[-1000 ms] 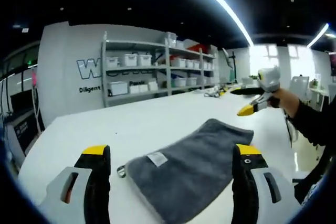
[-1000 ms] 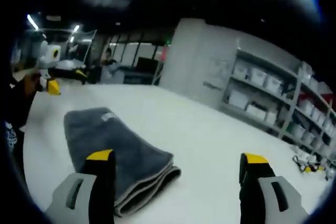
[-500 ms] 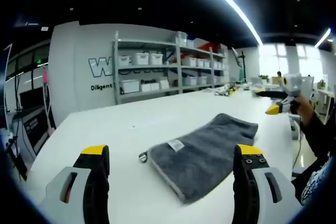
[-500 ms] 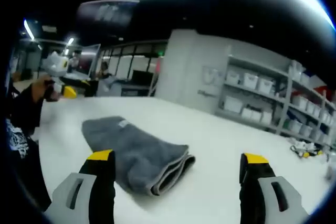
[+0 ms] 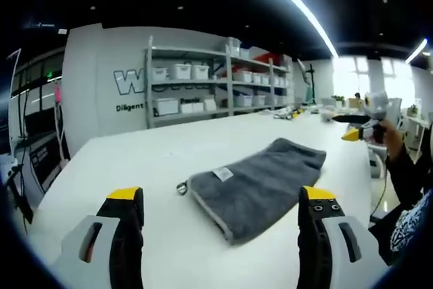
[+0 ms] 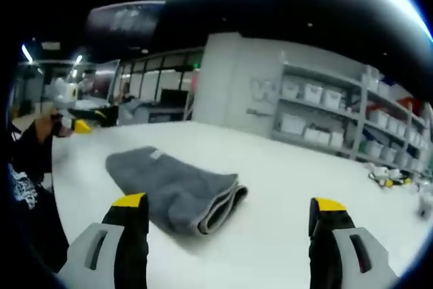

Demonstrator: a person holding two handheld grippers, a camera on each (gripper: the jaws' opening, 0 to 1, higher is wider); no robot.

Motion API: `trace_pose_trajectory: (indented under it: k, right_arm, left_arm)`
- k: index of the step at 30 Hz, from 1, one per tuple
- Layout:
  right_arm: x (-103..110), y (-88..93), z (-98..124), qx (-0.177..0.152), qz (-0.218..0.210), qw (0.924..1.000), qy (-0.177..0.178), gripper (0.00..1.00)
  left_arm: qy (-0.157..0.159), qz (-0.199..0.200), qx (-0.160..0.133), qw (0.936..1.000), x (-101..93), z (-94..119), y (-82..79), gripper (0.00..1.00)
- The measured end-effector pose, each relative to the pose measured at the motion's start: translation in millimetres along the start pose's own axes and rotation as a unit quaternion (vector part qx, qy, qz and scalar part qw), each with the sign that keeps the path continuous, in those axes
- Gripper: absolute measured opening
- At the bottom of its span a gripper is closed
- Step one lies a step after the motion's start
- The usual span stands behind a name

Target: Open the folded towel by lifting each exposed corner and separating the folded layers until the towel lies flat within the target outline without major curled edges

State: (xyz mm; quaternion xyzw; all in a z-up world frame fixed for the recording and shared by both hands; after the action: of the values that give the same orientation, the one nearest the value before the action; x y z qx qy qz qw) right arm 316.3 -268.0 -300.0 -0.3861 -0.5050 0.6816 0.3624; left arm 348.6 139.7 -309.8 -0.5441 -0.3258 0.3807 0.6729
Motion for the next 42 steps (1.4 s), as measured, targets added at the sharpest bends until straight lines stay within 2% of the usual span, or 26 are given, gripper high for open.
trace_pose_trajectory:
  k: [2,5,7,18,22,24,25,27,30,34,39,42]
  right_arm:
    - [2,1.3,-3,0.008,0.006,0.9999,-0.002,0.99]
    - [5,0.6,-5,0.017,0.030,0.9994,0.005,0.99]
    - [6,-0.3,-5,0.018,0.033,0.9993,0.003,0.99]
    - [10,12.5,-15,0.036,0.017,0.9992,-0.005,0.99]
    - [11,11.5,-16,0.032,0.008,0.9994,-0.007,0.98]
    - [12,16.3,-19,0.043,-0.009,0.9990,-0.008,0.93]
    - [10,21.7,-20,0.057,-0.020,0.9982,-0.005,0.91]
    - [8,25.7,-22,0.062,-0.027,0.9977,-0.002,0.86]
    - [8,29.7,-25,0.062,-0.036,0.9974,-0.005,0.84]
    - [21,28.1,-27,0.052,-0.030,0.9975,-0.036,0.84]
    - [22,30.7,-29,0.055,-0.020,0.9977,-0.036,0.83]
    - [23,31.5,-30,0.052,-0.021,0.9977,-0.038,0.83]
  left_arm:
    - [0.000,0.012,0.013,0.9998,4.3,-5,9.5,0.83]
    - [0.001,0.010,0.040,0.9991,7.0,-9,24.5,0.78]
    - [0.002,0.011,0.047,0.9988,6.5,-9,28.8,0.77]
    - [0.002,0.008,0.054,0.9985,2.2,-11,30.0,0.78]
    - [-0.002,0.007,0.071,0.9974,2.5,-21,39.3,0.72]
    - [-0.001,0.006,0.086,0.9963,0.6,-25,46.7,0.70]
    - [-0.001,0.007,0.087,0.9962,0.4,-26,47.8,0.69]
    - [-0.005,0.027,0.084,0.9961,-0.6,-28,46.9,0.66]
    - [-0.001,0.041,0.083,0.9957,-3.8,-27,46.3,0.56]
    - [0.001,0.040,0.081,0.9959,-8.0,-27,46.6,0.51]
    - [0.012,0.044,0.088,0.9950,-18.7,-28,53.2,0.50]
    - [0.028,0.061,0.093,0.9934,-29.6,-31,58.7,0.52]
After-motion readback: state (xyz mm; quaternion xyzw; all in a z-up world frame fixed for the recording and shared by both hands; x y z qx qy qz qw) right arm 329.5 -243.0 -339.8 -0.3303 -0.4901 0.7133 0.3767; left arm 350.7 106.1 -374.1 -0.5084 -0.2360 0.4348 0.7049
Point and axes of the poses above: the point that each gripper's makers call its tool centre point, and the gripper's own axes: z roughly backward along the fingers, x roughly to its left, y roughly out of its underside, the point moved 3 cm from there along z, roughly backward along the fingers, and after that the axes turned 4 degrees about -y, right-handed, at the moved point
